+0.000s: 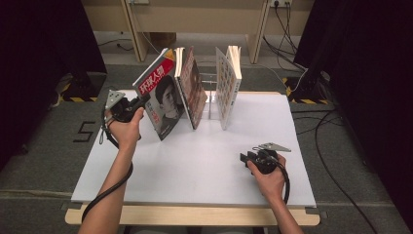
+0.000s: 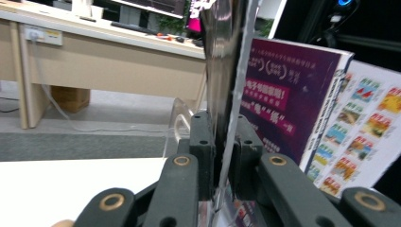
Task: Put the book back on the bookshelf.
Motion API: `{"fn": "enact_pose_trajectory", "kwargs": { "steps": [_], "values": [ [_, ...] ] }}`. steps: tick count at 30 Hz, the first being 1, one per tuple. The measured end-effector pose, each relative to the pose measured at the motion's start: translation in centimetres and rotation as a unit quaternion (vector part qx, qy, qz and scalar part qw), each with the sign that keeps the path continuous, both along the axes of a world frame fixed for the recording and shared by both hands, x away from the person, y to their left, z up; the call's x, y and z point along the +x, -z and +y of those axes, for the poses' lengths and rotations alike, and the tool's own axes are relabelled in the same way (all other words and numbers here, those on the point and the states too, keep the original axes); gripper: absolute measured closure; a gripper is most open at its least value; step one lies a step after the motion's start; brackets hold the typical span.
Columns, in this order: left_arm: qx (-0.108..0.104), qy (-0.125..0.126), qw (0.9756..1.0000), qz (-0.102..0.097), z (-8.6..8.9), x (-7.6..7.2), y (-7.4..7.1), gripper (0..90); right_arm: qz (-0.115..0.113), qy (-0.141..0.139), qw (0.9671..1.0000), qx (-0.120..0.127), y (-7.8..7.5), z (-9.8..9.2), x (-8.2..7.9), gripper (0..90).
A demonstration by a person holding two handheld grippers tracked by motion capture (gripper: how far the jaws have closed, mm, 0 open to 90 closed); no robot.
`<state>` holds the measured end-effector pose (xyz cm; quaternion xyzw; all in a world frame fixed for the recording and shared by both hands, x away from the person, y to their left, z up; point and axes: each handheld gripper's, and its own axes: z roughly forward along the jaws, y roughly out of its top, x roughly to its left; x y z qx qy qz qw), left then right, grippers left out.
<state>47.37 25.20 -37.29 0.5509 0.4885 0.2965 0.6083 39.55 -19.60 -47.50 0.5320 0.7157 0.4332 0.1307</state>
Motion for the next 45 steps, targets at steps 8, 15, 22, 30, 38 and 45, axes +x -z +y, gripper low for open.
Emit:
{"fn": "enact_pose_trajectory", "kwargs": {
  "steps": [8, 15, 22, 30, 38, 45],
  "values": [
    [-0.004, -0.001, 1.0000, 0.002, 0.5, 0.6, -0.6, 75.0, 0.000, 0.001, 1.0000, 0.000, 0.0, 0.0, 0.0, 60.3],
    [0.000, 0.001, 1.0000, -0.005, 0.7, 1.3, -2.2, 75.2, 0.003, 0.005, 1.0000, 0.000, 0.0, -0.1, 0.0, 60.3],
    [0.005, 0.000, 1.0000, 0.005, 0.8, 2.0, -3.3, 74.8, 0.001, 0.004, 1.0000, 0.001, 0.0, -0.1, 0.0, 60.3],
    [0.029, 0.014, 0.9990, 0.030, 0.5, 2.7, -3.3, 76.3, 0.001, 0.004, 1.0000, 0.000, 0.0, -0.2, 0.0, 60.2],
    [0.051, 0.029, 0.9970, 0.050, 0.2, 2.9, -3.6, 84.9, 0.006, 0.004, 1.0000, 0.001, 0.1, -0.1, 0.0, 60.0],
    [0.049, 0.045, 0.9966, 0.050, 0.1, 2.5, -3.7, 86.1, 0.007, 0.005, 1.0000, 0.000, 0.1, -0.1, 0.0, 60.0]
  ]
}}
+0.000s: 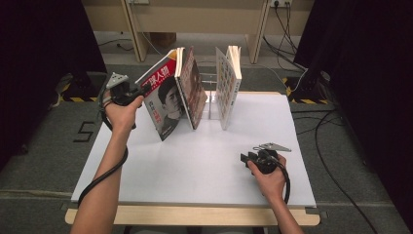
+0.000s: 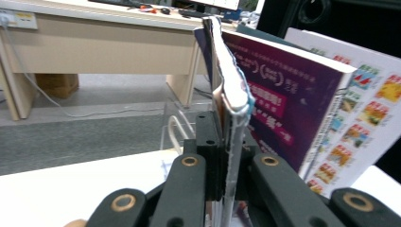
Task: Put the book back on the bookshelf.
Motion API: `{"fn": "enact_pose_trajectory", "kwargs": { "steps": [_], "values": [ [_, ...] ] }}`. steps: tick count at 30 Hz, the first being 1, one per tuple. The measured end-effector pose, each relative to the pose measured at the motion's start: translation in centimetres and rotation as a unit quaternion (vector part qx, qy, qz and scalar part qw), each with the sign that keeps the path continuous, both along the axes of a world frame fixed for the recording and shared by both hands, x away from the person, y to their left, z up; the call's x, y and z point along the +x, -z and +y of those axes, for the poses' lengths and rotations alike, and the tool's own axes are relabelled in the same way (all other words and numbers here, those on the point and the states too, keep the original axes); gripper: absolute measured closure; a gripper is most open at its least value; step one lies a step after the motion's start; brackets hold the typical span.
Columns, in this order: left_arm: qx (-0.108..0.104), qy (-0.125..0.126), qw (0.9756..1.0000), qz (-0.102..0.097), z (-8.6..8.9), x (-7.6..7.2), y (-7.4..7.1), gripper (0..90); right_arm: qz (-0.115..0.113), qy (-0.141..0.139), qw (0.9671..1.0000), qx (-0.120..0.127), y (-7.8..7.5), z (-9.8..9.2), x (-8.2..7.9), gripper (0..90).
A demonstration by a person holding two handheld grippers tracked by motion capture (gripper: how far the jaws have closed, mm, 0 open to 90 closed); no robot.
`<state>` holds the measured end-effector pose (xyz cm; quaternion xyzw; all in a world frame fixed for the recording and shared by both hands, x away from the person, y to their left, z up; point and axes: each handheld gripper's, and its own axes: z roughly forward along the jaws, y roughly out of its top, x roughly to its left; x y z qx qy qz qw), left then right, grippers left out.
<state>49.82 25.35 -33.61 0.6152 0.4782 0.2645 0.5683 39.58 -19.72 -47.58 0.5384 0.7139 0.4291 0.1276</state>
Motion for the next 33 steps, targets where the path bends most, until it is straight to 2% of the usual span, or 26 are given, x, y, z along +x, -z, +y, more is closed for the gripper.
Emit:
{"fn": "enact_pose_trajectory", "kwargs": {
  "steps": [1, 3, 5, 8, 12, 15, 17, 22, 33],
  "values": [
    [0.000, 0.000, 1.0000, 0.000, 0.0, 0.0, 0.0, 86.1, 0.000, 0.000, 1.0000, 0.000, 0.0, 0.0, 0.0, 60.0],
    [-0.005, -0.014, 0.9998, -0.013, -0.1, -0.5, 0.3, 86.1, 0.001, 0.000, 1.0000, -0.001, 0.0, 0.0, 0.0, 60.0],
    [0.008, -0.029, 0.9991, -0.029, -0.3, -1.0, 0.5, 86.2, 0.001, 0.000, 1.0000, -0.001, 0.0, 0.0, 0.0, 60.0],
    [0.015, -0.046, 0.9978, -0.045, -0.5, -1.6, 0.7, 86.2, 0.001, -0.002, 1.0000, -0.004, 0.0, -0.1, 0.0, 60.0],
    [0.013, -0.059, 0.9963, -0.060, -0.8, -2.2, 1.0, 86.2, 0.002, 0.000, 1.0000, -0.001, -0.1, -0.1, 0.0, 60.0],
    [0.005, -0.063, 0.9960, -0.063, -1.4, -2.1, 1.1, 86.3, 0.001, 0.001, 1.0000, -0.001, -0.1, -0.1, 0.0, 60.0],
    [-0.005, -0.065, 0.9961, -0.060, -1.6, -1.8, 0.9, 86.4, 0.000, 0.000, 1.0000, -0.003, -0.1, -0.1, 0.0, 60.0],
    [-0.013, -0.071, 0.9959, -0.053, -2.0, -1.1, 0.2, 86.4, 0.000, 0.002, 1.0000, -0.001, -0.1, -0.2, 0.0, 60.0],
    [-0.011, -0.078, 0.9952, -0.058, -3.2, 0.9, -0.4, 86.5, -0.004, 0.001, 1.0000, -0.005, 0.0, -0.3, 0.1, 60.0]
  ]
}}
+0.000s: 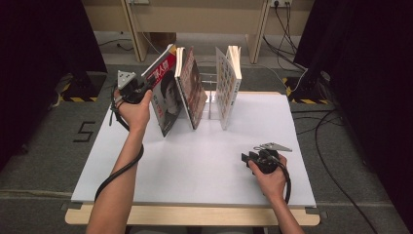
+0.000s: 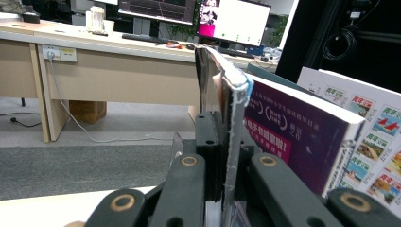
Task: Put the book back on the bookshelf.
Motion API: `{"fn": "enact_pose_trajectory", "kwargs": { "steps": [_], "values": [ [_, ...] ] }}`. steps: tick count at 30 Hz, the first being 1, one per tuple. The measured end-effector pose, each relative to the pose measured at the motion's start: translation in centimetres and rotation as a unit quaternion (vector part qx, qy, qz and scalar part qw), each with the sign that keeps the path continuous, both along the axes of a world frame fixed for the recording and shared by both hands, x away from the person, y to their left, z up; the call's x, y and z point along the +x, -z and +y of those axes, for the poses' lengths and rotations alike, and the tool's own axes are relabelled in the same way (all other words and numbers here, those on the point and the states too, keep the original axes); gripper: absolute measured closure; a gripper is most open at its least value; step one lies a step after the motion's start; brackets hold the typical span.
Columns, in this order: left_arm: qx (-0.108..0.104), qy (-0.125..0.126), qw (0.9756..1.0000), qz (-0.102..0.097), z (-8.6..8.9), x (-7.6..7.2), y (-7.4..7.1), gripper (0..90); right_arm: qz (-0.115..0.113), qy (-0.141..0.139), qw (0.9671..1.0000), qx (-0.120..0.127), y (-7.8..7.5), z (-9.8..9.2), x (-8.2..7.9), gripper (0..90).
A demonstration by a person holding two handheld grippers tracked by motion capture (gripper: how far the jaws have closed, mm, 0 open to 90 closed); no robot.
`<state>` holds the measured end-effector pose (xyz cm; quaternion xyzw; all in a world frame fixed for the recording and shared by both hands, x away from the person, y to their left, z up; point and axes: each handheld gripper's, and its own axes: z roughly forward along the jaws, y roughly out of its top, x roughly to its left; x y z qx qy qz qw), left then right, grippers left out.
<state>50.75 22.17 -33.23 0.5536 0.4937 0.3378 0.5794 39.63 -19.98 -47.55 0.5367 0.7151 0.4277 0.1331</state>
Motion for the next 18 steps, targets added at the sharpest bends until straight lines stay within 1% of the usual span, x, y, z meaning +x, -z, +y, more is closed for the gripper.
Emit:
{"fn": "enact_pose_trajectory", "kwargs": {
  "steps": [7, 8, 9, 13, 15, 18],
  "values": [
    [-0.004, -0.010, 0.9999, -0.010, -0.4, 0.8, -0.3, 86.5, -0.001, 0.000, 1.0000, 0.000, -0.1, -0.1, 0.0, 60.0],
    [-0.002, -0.010, 0.9999, -0.012, -0.6, 0.9, -0.4, 86.5, -0.003, -0.001, 1.0000, -0.001, -0.1, -0.2, 0.0, 60.0],
    [0.001, -0.009, 0.9999, -0.012, -0.6, 1.0, -0.5, 86.5, -0.001, 0.002, 1.0000, 0.002, -0.1, -0.1, 0.0, 60.0],
    [-0.007, -0.009, 0.9998, -0.014, -0.6, 1.2, -0.6, 86.4, -0.004, -0.002, 1.0000, -0.002, 0.0, -0.2, 0.1, 60.0],
    [-0.007, -0.008, 0.9998, -0.015, -0.7, 1.3, -0.7, 86.4, -0.001, 0.000, 1.0000, 0.000, 0.0, -0.2, 0.1, 60.0],
    [-0.006, -0.006, 0.9998, -0.016, -0.8, 1.2, -0.8, 86.4, -0.003, -0.002, 1.0000, -0.001, 0.0, -0.1, 0.1, 60.0]
  ]
}}
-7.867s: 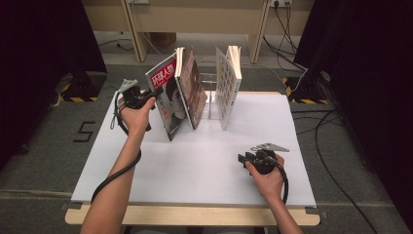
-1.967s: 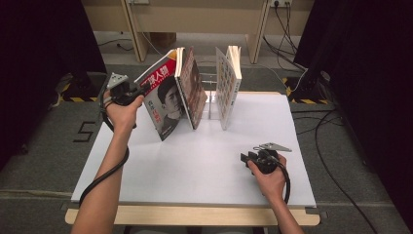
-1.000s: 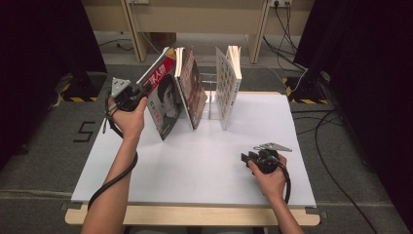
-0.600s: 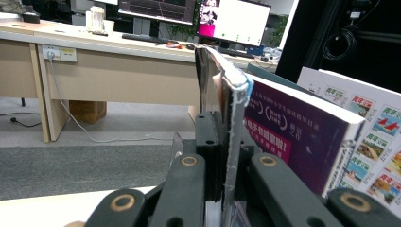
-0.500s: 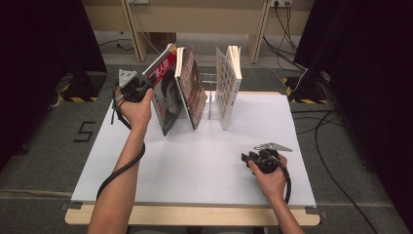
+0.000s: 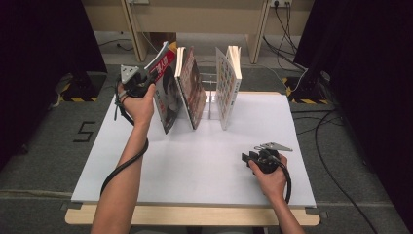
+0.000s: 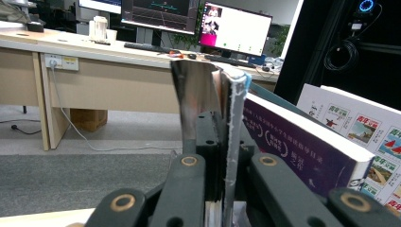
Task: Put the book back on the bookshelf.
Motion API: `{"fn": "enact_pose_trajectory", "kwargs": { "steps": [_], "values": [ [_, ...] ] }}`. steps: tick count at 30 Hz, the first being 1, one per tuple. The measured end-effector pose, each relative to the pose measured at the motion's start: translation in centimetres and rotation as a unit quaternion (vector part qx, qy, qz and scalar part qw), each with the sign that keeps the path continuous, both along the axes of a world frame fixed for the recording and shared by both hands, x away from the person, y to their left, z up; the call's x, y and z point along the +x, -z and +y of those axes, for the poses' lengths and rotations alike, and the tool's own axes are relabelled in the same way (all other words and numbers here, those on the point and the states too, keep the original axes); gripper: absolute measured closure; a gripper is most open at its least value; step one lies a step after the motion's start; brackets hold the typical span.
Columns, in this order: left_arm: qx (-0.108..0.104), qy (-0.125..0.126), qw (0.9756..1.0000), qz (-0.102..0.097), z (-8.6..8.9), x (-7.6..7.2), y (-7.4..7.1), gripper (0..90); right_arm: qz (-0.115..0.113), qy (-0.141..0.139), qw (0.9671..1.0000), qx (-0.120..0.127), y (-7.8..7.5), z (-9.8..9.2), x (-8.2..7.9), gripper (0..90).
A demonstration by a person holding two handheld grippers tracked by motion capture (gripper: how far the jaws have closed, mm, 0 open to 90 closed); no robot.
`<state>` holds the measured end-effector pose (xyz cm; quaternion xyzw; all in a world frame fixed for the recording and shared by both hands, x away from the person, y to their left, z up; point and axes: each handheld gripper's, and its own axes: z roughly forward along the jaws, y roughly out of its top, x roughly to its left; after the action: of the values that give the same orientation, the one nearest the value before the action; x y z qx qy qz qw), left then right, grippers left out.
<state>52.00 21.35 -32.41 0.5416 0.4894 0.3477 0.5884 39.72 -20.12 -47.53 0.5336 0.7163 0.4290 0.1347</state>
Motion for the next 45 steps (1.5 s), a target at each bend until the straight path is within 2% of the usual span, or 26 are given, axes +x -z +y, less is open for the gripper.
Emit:
{"fn": "enact_pose_trajectory", "kwargs": {
  "steps": [10, 17, 22, 30, 37, 42, 45],
  "values": [
    [0.013, -0.002, 0.9999, -0.010, -0.7, 0.6, -0.6, 86.4, -0.002, 0.002, 1.0000, -0.002, 0.0, -0.1, 0.0, 60.0],
    [0.014, -0.004, 0.9997, -0.018, -0.9, 1.0, -1.1, 86.4, -0.003, 0.002, 1.0000, -0.002, 0.0, -0.1, 0.0, 60.0],
    [0.018, -0.009, 0.9994, -0.027, -1.1, 1.7, -0.7, 86.4, -0.003, 0.002, 1.0000, -0.002, 0.0, -0.1, 0.0, 60.0],
    [0.027, -0.013, 0.9991, -0.029, -1.5, 2.4, 0.0, 86.3, 0.001, 0.003, 1.0000, 0.000, 0.0, -0.3, 0.1, 60.0],
    [0.046, -0.013, 0.9982, -0.037, -1.2, 1.8, 0.6, 86.1, 0.002, 0.002, 1.0000, 0.001, 0.1, -0.2, 0.0, 60.0],
    [0.068, -0.009, 0.9970, -0.036, -0.8, 0.9, 1.8, 85.9, 0.001, -0.001, 1.0000, -0.001, 0.1, 0.0, 0.0, 60.0],
    [0.062, -0.006, 0.9975, -0.034, -0.3, 0.2, 2.5, 85.7, 0.003, -0.001, 1.0000, -0.002, 0.1, 0.0, 0.0, 60.0]
  ]
}}
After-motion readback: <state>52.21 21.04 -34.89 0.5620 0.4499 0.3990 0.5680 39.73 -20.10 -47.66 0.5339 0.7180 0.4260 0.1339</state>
